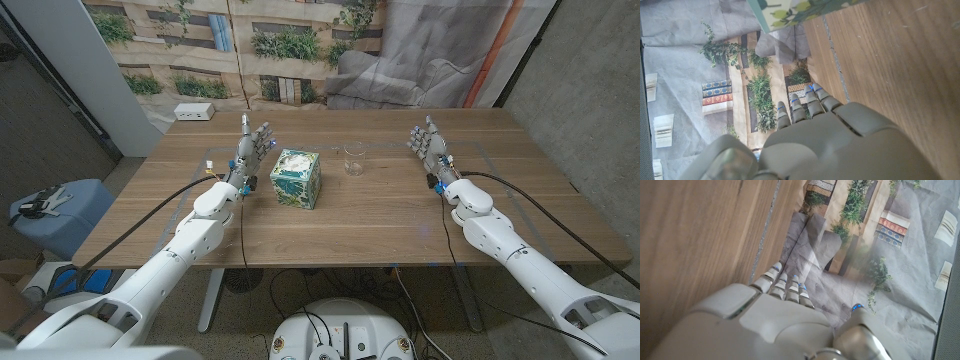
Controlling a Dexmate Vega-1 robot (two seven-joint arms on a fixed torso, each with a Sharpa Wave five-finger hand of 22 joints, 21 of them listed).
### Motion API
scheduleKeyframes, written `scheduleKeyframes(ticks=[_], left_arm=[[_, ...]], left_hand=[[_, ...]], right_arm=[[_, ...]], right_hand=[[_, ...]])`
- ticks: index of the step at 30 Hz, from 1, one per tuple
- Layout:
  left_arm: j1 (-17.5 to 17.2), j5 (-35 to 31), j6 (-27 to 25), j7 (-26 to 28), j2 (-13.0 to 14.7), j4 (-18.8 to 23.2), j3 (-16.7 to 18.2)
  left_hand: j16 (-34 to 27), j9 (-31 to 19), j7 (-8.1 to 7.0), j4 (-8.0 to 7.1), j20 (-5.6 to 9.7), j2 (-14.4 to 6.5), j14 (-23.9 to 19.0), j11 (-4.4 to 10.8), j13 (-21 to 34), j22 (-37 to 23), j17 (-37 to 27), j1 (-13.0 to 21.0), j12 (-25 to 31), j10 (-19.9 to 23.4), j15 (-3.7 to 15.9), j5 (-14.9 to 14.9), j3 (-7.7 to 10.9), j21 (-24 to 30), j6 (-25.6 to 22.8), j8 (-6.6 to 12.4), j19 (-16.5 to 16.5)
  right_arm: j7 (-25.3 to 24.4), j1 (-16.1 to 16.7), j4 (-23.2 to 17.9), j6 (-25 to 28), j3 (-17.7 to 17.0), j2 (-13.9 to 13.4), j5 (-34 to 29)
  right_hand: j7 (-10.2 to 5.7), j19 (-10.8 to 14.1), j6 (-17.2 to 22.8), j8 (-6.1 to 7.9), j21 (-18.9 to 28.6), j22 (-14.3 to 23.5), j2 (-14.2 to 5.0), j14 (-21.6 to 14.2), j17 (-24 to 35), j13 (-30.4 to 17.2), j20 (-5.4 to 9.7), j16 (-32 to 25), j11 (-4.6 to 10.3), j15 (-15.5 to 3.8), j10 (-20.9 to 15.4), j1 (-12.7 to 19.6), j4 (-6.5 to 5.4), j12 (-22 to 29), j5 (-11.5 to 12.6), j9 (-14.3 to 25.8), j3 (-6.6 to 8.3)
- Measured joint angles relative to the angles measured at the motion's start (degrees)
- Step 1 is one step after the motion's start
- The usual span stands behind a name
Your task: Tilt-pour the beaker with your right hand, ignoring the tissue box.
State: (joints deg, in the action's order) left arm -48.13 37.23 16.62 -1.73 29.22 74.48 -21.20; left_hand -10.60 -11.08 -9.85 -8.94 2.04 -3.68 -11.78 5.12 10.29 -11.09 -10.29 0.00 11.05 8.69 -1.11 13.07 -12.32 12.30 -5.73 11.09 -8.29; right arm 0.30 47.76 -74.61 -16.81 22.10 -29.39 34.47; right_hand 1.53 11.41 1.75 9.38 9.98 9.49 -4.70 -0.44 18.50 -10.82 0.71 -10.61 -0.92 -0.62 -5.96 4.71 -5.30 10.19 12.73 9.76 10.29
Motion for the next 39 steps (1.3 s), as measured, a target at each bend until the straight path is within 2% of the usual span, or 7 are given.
scheduleKeyframes(ticks=[16,20,27,30,34,36,39], left_arm=[[-0.03,0.02,0.00,0.01,0.02,0.00,0.00],[-0.03,0.02,0.00,0.01,0.02,0.00,0.00],[-0.04,0.02,0.01,0.01,0.02,0.00,0.00],[-0.04,0.02,0.02,0.01,0.01,0.00,0.00],[-0.04,0.02,0.04,0.01,0.01,0.00,0.00],[-0.04,0.02,0.04,0.01,0.00,0.00,0.00],[-0.04,0.02,0.04,0.01,0.00,0.00,0.00]], left_hand=[[0.00,0.01,0.01,0.00,0.00,0.01,0.00,0.00,-0.01,0.01,0.01,0.00,0.00,-0.01,0.00,0.00,0.01,0.00,0.00,0.00,0.00],[0.00,0.01,0.01,0.01,0.00,0.01,0.00,0.00,0.00,0.01,0.01,0.00,0.00,-0.01,0.00,0.00,0.01,0.00,0.00,0.00,0.00],[0.00,0.01,0.02,0.01,0.00,0.01,0.00,-0.01,-0.01,0.01,0.01,0.00,0.00,-0.01,0.00,0.00,0.02,-0.01,0.00,0.00,0.01],[0.00,0.01,0.02,0.01,0.00,0.01,0.01,0.00,-0.01,0.01,0.02,0.00,0.00,-0.01,0.00,0.00,0.02,-0.01,0.00,0.00,0.01],[0.00,0.01,0.02,0.01,0.00,0.01,0.01,-0.01,-0.01,0.02,0.02,0.00,0.00,-0.01,0.00,0.00,0.02,-0.01,0.00,0.00,0.01],[0.00,0.01,0.02,0.02,0.00,0.01,0.01,-0.01,-0.01,0.02,0.02,0.00,0.00,-0.01,0.00,0.00,0.02,-0.01,0.00,0.00,0.01],[0.00,0.01,0.02,0.02,0.00,0.01,0.01,-0.01,-0.01,0.02,0.02,0.00,0.00,-0.01,0.00,0.00,0.02,-0.01,0.00,0.00,0.01]], right_arm=[[-1.52,-1.72,0.83,-1.35,3.23,-0.99,-7.10],[-1.74,-1.76,0.55,-1.36,3.85,-1.68,-7.83],[-3.83,-1.38,-0.11,-1.35,4.44,-2.69,-11.97],[-4.16,-1.33,-0.13,-1.80,4.73,-3.09,-13.22],[-4.48,-1.37,0.18,-3.28,5.28,-3.74,-15.62],[-4.73,-1.58,0.43,-4.26,5.78,-4.26,-17.54],[-5.11,-1.74,0.56,-5.21,6.20,-4.68,-19.65]], right_hand=[[-0.19,-0.64,-1.69,0.00,0.00,-0.01,-0.07,0.22,-0.96,0.01,0.63,0.00,0.22,-0.22,0.22,0.99,1.09,0.00,0.21,-0.01,0.97],[-0.19,-0.64,-1.68,0.37,0.00,-0.01,0.65,0.22,-1.23,0.12,0.63,0.00,0.21,-0.22,0.22,1.71,1.46,0.00,0.21,-0.01,1.07],[-0.49,-0.64,-1.99,0.37,0.00,-0.02,0.31,0.22,-1.60,0.17,0.63,0.00,0.21,-0.21,0.22,2.12,1.96,0.23,0.21,-0.01,1.38],[-0.50,-0.84,-2.00,0.59,0.00,-0.02,-0.08,0.22,-1.80,0.16,0.83,0.00,0.20,-0.21,0.47,2.54,2.73,0.23,0.20,-0.01,1.56],[-0.61,-0.84,-2.92,0.59,0.00,-0.17,1.75,0.22,-2.36,0.16,0.83,-0.21,0.32,-0.21,0.75,4.32,4.35,0.23,0.20,-0.01,1.75],[-0.80,-0.84,-3.12,0.59,0.00,-0.17,1.29,0.22,-2.56,0.11,0.83,-0.21,0.54,-0.21,0.52,4.78,4.84,0.23,0.20,-0.01,1.95],[-0.39,-0.84,-3.53,0.72,0.00,-0.16,1.98,0.22,-2.80,0.00,0.83,-0.20,0.53,-0.21,0.53,5.61,5.81,0.60,0.20,0.25,1.81]])
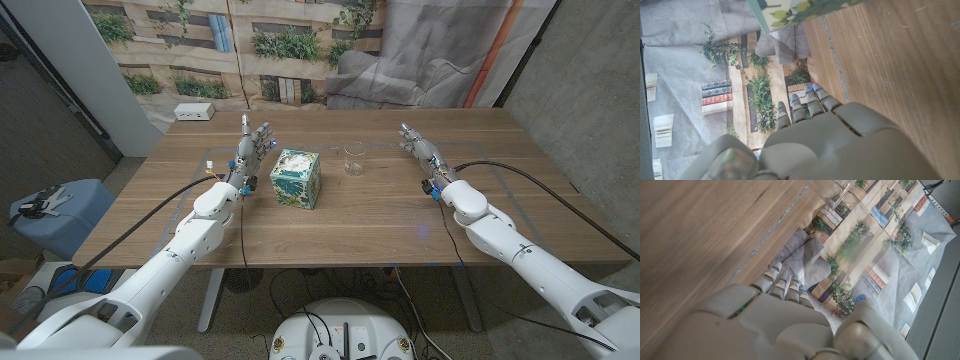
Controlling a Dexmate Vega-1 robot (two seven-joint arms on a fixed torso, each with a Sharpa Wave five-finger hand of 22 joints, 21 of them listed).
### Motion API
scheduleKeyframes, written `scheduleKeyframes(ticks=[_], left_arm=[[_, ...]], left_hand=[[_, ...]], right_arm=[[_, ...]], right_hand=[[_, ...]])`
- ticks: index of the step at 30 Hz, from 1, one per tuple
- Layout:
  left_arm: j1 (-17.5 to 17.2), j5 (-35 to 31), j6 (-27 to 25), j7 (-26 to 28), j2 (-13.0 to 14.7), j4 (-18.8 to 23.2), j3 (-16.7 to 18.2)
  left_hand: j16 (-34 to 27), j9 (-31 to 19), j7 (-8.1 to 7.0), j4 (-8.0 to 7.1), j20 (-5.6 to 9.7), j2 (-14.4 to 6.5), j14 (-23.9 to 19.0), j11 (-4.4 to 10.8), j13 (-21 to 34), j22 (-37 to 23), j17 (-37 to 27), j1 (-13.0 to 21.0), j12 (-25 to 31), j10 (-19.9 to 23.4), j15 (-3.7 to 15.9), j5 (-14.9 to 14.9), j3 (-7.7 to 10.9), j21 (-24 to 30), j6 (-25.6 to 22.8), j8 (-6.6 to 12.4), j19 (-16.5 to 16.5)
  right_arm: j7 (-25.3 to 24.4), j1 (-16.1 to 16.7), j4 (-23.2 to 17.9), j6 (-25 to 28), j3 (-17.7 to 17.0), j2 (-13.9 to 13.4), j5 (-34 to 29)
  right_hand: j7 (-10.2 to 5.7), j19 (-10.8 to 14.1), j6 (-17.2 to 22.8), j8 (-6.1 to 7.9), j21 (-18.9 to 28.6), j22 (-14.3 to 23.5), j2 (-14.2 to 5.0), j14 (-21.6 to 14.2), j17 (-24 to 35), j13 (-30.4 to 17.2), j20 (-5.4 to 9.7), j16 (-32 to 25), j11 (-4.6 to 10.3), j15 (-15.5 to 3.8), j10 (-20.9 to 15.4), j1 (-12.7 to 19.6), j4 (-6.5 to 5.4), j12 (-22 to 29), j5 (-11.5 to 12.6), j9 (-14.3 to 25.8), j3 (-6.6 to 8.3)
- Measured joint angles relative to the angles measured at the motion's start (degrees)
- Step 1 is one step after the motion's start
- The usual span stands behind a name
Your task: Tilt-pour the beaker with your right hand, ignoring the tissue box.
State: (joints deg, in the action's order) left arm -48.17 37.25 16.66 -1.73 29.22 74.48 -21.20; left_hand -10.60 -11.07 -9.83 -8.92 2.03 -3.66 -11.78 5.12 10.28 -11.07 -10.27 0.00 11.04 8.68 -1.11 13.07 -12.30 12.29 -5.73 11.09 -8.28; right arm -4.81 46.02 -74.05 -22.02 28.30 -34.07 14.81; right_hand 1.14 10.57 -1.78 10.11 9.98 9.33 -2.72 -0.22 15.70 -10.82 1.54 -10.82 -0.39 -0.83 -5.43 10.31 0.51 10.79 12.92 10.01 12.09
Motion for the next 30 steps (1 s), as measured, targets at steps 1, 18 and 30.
scheduleKeyframes(ticks=[1,18,30], left_arm=[[0.00,0.00,0.00,0.00,0.00,0.00,0.00],[0.04,0.01,0.01,-0.05,0.01,-0.05,0.02],[0.06,0.01,0.01,-0.05,-0.01,-0.09,0.02]], left_hand=[[0.00,0.00,0.00,0.00,0.00,0.00,0.00,0.00,0.00,0.00,0.00,0.00,0.00,0.00,0.00,0.00,0.00,0.00,0.00,0.00,0.00],[0.00,0.01,0.00,0.00,0.00,0.00,0.00,0.00,-0.01,0.00,0.00,0.00,0.00,0.00,0.00,0.00,0.00,0.00,0.00,0.00,0.00],[0.00,0.01,0.00,0.01,0.00,0.00,0.00,0.00,-0.01,0.01,0.01,0.00,0.00,0.00,0.00,0.00,0.01,0.00,0.00,0.00,0.00]], right_arm=[[-0.08,-0.07,0.05,-0.18,0.20,-0.20,-0.46],[-1.36,-2.11,1.23,-2.92,3.22,-1.48,-10.24],[-2.18,-3.35,1.24,-2.31,5.19,-1.96,-15.47]], right_hand=[[0.00,0.00,0.00,0.10,0.00,0.00,0.62,0.05,-0.02,0.00,0.00,0.00,0.00,-0.05,0.00,0.62,0.44,0.03,0.00,0.01,0.15],[0.32,-1.86,-4.83,0.10,0.00,0.16,3.82,2.68,-1.74,-0.54,-1.23,0.01,0.80,1.24,2.68,6.98,6.58,0.03,-1.11,0.55,1.32],[1.34,-8.11,-8.08,0.10,-0.46,0.15,5.58,4.63,-2.40,-0.80,-3.20,0.01,1.00,1.35,4.32,8.74,8.27,0.03,-1.11,0.81,1.18]])
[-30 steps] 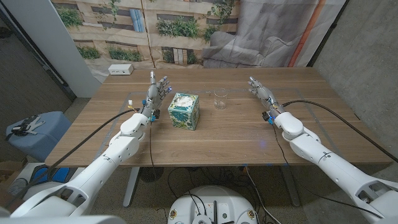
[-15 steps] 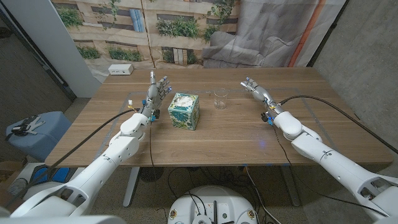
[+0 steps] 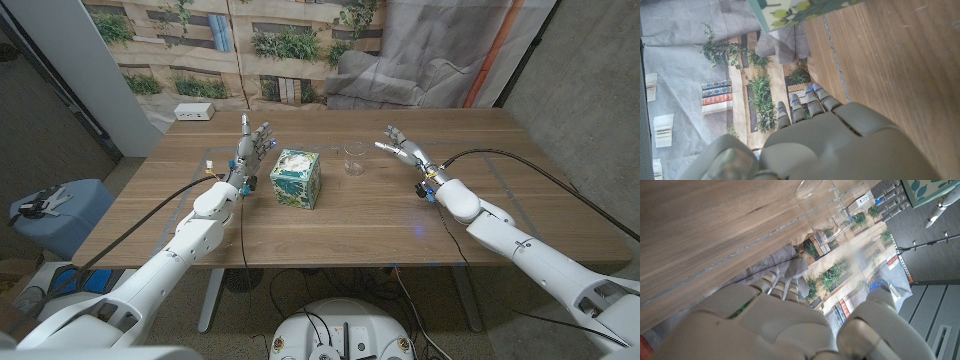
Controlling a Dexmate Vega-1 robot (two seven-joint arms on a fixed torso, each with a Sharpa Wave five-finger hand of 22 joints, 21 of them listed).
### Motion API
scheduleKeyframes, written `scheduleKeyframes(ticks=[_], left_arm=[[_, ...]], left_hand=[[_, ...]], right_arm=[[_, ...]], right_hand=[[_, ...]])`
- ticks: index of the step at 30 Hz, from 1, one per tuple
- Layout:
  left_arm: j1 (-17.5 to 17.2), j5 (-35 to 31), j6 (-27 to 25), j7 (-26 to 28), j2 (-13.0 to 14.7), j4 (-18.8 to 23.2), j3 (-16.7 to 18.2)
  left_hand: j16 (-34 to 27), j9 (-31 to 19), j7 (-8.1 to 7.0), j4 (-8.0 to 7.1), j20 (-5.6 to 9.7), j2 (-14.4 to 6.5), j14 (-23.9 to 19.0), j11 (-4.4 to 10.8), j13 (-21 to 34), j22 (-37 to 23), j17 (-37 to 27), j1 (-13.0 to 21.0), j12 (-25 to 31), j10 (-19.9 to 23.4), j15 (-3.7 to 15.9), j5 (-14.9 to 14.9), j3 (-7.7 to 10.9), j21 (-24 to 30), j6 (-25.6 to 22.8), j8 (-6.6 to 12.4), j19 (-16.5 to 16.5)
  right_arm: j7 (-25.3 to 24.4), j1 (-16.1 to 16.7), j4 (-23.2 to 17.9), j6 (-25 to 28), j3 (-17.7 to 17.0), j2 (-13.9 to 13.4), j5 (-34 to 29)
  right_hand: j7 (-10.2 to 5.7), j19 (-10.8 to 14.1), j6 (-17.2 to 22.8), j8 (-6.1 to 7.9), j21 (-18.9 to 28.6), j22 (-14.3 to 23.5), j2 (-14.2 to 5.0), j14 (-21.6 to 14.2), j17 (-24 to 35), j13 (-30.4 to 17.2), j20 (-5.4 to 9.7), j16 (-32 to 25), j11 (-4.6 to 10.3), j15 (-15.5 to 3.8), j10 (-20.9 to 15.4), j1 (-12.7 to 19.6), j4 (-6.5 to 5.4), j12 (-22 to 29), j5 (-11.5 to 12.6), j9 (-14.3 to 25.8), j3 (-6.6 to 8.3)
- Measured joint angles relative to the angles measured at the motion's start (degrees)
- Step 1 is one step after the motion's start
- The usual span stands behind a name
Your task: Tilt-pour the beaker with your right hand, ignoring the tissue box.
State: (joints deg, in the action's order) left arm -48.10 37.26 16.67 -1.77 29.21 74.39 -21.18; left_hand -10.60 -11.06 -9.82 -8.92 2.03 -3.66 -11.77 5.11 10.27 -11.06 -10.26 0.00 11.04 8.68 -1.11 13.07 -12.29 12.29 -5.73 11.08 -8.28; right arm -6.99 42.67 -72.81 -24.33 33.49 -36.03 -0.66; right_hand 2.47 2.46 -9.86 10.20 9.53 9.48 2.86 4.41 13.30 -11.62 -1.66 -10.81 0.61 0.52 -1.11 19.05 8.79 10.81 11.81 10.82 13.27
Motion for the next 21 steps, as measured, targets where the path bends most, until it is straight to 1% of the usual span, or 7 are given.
scheduleKeyframes(ticks=[1,3,4,8,11,15,21], left_arm=[[0.00,0.00,0.00,0.00,0.00,0.00,0.00],[0.00,0.00,0.00,0.00,-0.01,-0.01,0.00],[0.01,0.00,0.00,0.00,-0.01,-0.02,0.00],[0.01,0.00,0.00,-0.01,-0.01,-0.03,-0.01],[0.01,-0.01,0.00,-0.01,-0.01,-0.03,0.00],[0.01,-0.02,0.00,-0.01,-0.01,-0.03,-0.02],[0.01,-0.02,0.02,-0.01,-0.01,-0.03,-0.02]], left_hand=[[0.00,0.00,0.00,0.00,0.00,0.00,0.00,0.00,0.00,0.00,0.00,0.00,0.00,0.00,0.00,0.00,0.00,0.00,0.00,0.00,0.00],[0.00,0.00,0.00,0.00,0.00,0.00,0.00,0.00,0.00,0.00,0.00,0.00,0.00,0.00,0.00,0.00,0.00,0.00,0.00,0.00,0.00],[0.00,0.00,0.00,0.00,0.00,0.00,0.00,0.00,0.00,0.00,0.00,0.00,0.00,0.00,0.00,0.00,0.00,0.00,0.00,0.00,0.00],[0.00,0.00,0.00,0.00,0.00,0.00,0.00,0.00,0.00,0.00,0.00,0.00,0.00,0.00,0.00,0.00,0.00,0.00,0.00,0.00,0.00],[0.00,0.00,0.00,0.00,0.00,0.00,0.00,0.00,0.00,0.00,0.00,0.00,0.00,0.00,0.00,0.00,0.00,0.00,0.00,0.00,0.00],[0.00,0.00,0.00,0.00,0.00,0.00,0.00,0.00,0.00,0.00,0.00,0.00,0.00,0.00,0.00,0.00,0.00,0.00,0.00,0.00,0.00],[0.00,0.00,-0.12,0.00,0.00,0.00,0.00,0.00,0.00,0.00,0.00,0.00,0.00,0.00,0.00,0.00,0.00,0.00,0.12,0.00,0.00]], right_arm=[[0.00,-0.15,-0.10,0.36,0.27,-0.07,-0.59],[-0.02,-0.31,-0.26,1.01,0.61,-0.13,-1.43],[-0.09,-0.36,-0.39,1.45,0.76,-0.14,-1.84],[-0.50,-0.44,-0.97,2.79,1.38,-0.14,-2.92],[-0.70,-0.44,-1.52,3.27,1.76,-0.10,-3.32],[-1.93,-0.21,-2.35,5.49,2.11,0.02,-4.77],[-3.35,0.38,-3.55,7.50,2.71,0.45,-5.85]], right_hand=[[0.00,-0.20,0.00,0.00,0.00,0.00,0.45,0.27,0.00,0.00,-0.20,0.00,-0.23,0.12,0.23,0.47,0.00,0.00,0.00,0.00,0.00],[0.02,-0.62,0.03,0.00,0.00,0.00,0.17,0.66,0.00,0.00,-0.18,0.00,-0.41,0.23,0.84,0.71,0.15,0.00,0.00,0.00,0.15],[0.22,-1.04,0.22,0.00,0.00,0.00,-0.16,0.83,0.00,0.00,-0.22,0.00,-0.60,0.40,1.03,1.05,0.16,0.00,0.00,0.00,0.16],[1.47,-1.32,0.01,0.00,0.00,0.00,0.52,1.43,-0.27,-0.13,-0.09,0.00,-1.52,1.01,1.95,1.73,0.33,0.00,0.00,0.00,0.33],[1.86,-1.73,0.02,0.43,0.23,0.00,1.43,1.62,-0.27,-0.26,0.32,0.00,-1.78,1.64,1.69,2.64,0.71,0.00,0.00,0.00,0.24],[2.48,-1.73,0.03,0.43,0.46,-0.01,1.49,1.40,-0.27,-0.47,0.32,-0.22,-2.68,1.85,1.41,2.70,0.70,0.22,0.00,0.27,0.24],[3.09,-1.87,0.01,0.78,0.46,-0.01,1.87,1.82,-0.27,-0.76,0.18,-0.22,-2.98,3.08,1.72,3.08,0.70,0.45,0.00,0.27,0.24]])
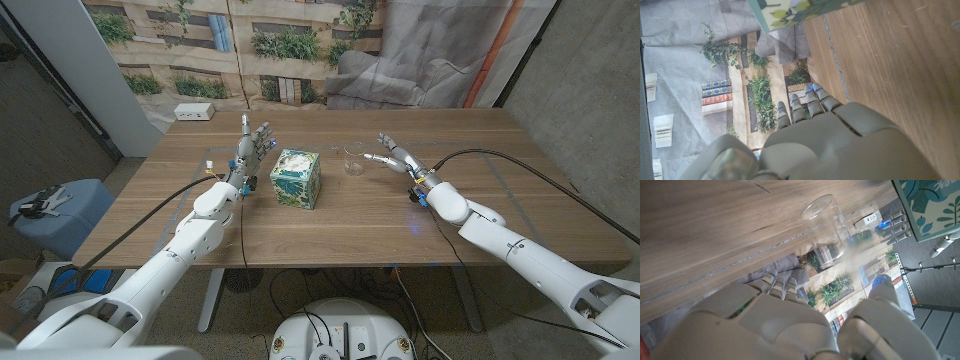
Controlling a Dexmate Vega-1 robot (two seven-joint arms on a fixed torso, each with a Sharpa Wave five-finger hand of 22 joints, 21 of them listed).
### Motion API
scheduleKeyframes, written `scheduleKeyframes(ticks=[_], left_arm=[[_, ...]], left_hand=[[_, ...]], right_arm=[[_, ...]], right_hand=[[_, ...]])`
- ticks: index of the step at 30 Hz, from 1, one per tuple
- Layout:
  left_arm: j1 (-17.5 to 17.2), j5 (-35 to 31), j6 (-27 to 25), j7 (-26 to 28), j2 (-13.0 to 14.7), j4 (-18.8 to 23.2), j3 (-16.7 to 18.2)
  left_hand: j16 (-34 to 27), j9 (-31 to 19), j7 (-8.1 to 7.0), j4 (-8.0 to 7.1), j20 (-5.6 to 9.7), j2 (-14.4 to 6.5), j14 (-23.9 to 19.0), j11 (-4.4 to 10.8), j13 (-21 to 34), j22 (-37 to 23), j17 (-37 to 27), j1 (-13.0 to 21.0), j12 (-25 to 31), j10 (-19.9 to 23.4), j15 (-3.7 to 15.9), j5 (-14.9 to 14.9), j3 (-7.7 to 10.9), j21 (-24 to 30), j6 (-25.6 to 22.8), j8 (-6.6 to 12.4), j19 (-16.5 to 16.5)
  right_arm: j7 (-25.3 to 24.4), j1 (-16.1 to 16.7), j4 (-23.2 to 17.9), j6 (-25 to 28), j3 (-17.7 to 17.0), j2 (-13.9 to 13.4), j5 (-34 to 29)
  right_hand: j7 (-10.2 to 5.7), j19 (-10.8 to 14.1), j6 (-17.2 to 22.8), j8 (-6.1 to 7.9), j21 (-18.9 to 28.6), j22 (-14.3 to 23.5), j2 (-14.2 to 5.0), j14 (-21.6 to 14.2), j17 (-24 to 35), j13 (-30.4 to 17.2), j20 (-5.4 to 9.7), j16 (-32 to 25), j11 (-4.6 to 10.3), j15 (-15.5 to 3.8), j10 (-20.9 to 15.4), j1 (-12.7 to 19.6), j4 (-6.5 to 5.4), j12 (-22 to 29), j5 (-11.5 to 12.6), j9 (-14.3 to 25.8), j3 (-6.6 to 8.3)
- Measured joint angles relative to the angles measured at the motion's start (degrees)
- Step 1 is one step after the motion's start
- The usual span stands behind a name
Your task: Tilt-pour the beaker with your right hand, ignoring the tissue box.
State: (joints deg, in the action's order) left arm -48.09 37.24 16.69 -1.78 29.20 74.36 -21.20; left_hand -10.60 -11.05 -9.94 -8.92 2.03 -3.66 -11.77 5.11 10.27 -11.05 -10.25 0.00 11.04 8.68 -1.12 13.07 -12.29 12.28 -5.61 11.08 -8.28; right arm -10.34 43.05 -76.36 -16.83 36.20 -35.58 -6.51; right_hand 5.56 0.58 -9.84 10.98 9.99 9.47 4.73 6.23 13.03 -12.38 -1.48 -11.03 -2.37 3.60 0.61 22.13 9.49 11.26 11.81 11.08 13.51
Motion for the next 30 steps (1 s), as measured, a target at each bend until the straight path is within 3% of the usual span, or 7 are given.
scheduleKeyframes(ticks=[6,15,19,28,30], left_arm=[[0.00,0.00,0.00,0.00,0.00,0.00,0.00],[0.00,-0.01,0.00,0.01,0.00,0.01,0.00],[0.00,0.00,0.00,0.02,0.00,0.02,0.00],[0.00,-0.01,0.00,0.02,-0.01,0.02,-0.01],[0.00,-0.01,0.00,0.02,-0.01,0.02,-0.01]], left_hand=[[0.00,0.00,0.00,0.00,0.00,0.00,0.00,0.00,0.00,0.00,0.00,0.00,0.00,0.00,0.00,0.00,0.00,0.00,0.00,0.00,0.00],[0.00,0.00,0.01,0.00,0.00,0.00,0.00,0.00,0.00,0.00,0.00,0.00,0.00,0.00,0.00,0.00,0.00,0.00,-0.01,0.00,0.00],[0.00,0.00,0.01,0.00,0.00,0.00,0.00,0.00,0.00,0.00,0.00,0.00,0.00,0.00,0.00,0.00,0.00,0.00,-0.01,0.00,0.00],[0.00,0.00,0.01,0.00,0.00,0.00,0.00,0.00,-0.01,0.00,0.00,0.00,0.00,0.00,0.00,0.00,0.00,0.00,-0.01,0.00,0.00],[0.00,0.00,0.01,0.00,0.00,0.00,0.00,0.00,-0.01,0.00,0.00,0.00,0.00,0.00,0.00,0.00,0.00,0.00,-0.01,0.00,0.00]], right_arm=[[-1.28,0.31,-0.22,1.08,0.68,0.79,-0.91],[-4.36,0.23,1.19,2.95,1.76,2.54,-2.05],[-5.05,-0.06,1.92,3.32,2.27,3.23,-2.34],[-6.66,-1.40,5.41,3.32,3.91,5.38,-2.94],[-6.66,-1.64,5.98,3.32,4.14,5.71,-2.94]], right_hand=[[0.00,-0.69,0.00,0.17,0.00,0.00,0.37,-0.14,0.00,-0.27,-0.69,-0.48,0.00,0.48,0.00,1.44,0.00,0.43,0.28,0.22,0.00],[-0.01,-0.74,0.00,0.55,0.43,-0.01,0.08,-2.17,0.17,-0.55,-0.82,-1.31,0.01,-0.34,0.00,1.73,0.16,0.43,0.57,0.27,0.16],[-0.01,-0.12,0.00,0.55,0.44,-0.01,0.38,-2.58,0.16,-0.68,-1.38,-1.76,0.01,-0.74,0.00,2.18,0.16,0.88,0.57,0.26,0.16],[-0.01,0.73,0.01,0.90,0.89,-0.01,-0.29,-2.79,0.16,-0.84,-1.01,-1.76,0.01,-0.95,0.00,2.87,-0.01,0.88,0.57,0.44,0.33],[-0.01,1.12,0.01,0.90,0.89,-0.01,0.38,-3.41,0.16,-0.84,-0.97,-1.77,0.01,-0.95,0.00,3.54,-0.01,0.88,0.57,0.53,0.33]])
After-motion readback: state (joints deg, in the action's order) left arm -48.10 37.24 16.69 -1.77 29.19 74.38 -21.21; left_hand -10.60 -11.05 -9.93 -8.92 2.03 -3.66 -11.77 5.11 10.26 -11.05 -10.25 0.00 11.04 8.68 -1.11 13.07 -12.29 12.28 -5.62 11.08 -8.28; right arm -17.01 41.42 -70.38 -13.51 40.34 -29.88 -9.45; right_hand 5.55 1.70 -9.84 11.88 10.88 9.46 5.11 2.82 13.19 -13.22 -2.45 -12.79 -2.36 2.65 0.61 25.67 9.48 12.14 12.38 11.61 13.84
